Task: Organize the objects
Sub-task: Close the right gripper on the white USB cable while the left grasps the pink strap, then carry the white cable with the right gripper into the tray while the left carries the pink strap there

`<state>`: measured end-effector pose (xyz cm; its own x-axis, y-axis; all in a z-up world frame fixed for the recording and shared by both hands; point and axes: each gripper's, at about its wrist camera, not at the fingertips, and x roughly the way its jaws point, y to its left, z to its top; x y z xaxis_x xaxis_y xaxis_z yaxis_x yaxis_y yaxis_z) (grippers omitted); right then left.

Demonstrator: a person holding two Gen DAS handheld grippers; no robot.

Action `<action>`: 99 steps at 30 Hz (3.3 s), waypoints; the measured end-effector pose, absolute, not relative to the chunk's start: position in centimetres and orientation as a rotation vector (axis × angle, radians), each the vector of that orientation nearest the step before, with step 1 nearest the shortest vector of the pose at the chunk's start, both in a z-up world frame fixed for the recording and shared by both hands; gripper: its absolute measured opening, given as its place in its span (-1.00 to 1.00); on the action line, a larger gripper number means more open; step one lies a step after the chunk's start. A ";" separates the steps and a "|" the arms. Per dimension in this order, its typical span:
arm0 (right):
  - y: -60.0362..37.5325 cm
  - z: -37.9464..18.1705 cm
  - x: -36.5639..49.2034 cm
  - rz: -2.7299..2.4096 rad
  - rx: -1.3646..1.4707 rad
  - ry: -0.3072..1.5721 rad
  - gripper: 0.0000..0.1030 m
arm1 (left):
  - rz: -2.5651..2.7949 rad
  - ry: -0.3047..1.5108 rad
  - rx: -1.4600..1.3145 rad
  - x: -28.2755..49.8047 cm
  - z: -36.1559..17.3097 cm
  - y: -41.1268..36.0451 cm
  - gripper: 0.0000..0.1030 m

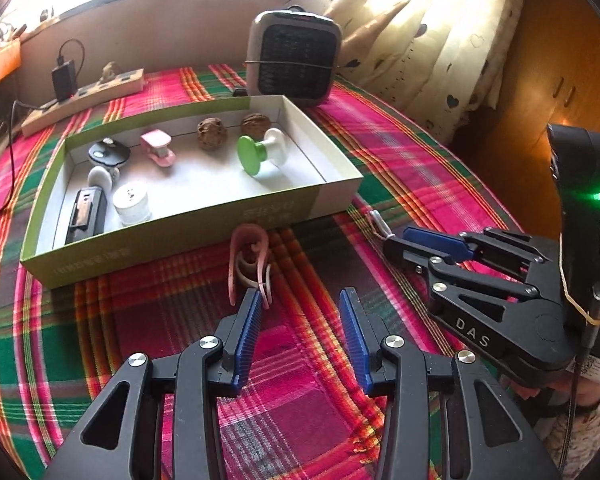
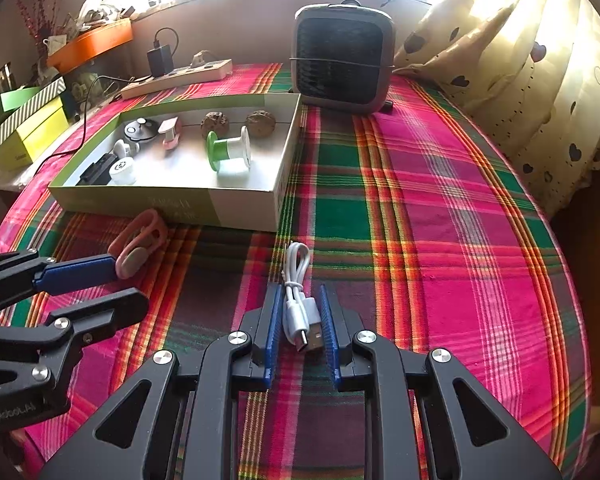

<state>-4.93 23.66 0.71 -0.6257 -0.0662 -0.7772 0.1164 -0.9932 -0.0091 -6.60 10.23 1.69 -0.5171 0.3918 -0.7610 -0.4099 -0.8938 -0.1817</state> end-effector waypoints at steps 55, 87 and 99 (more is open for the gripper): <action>23.3 0.6 -5.6 -2.711 1.295 0.115 -0.62 | 2.537 0.125 -1.223 -9.7 0.8 9.7 -0.58; 23.3 0.8 -5.6 -2.706 1.278 0.099 -0.66 | 2.541 0.115 -1.217 -9.2 1.0 9.6 -0.59; 23.0 1.4 -5.0 -2.691 1.246 0.078 -0.66 | 2.546 0.103 -1.194 -8.4 1.8 9.5 -0.59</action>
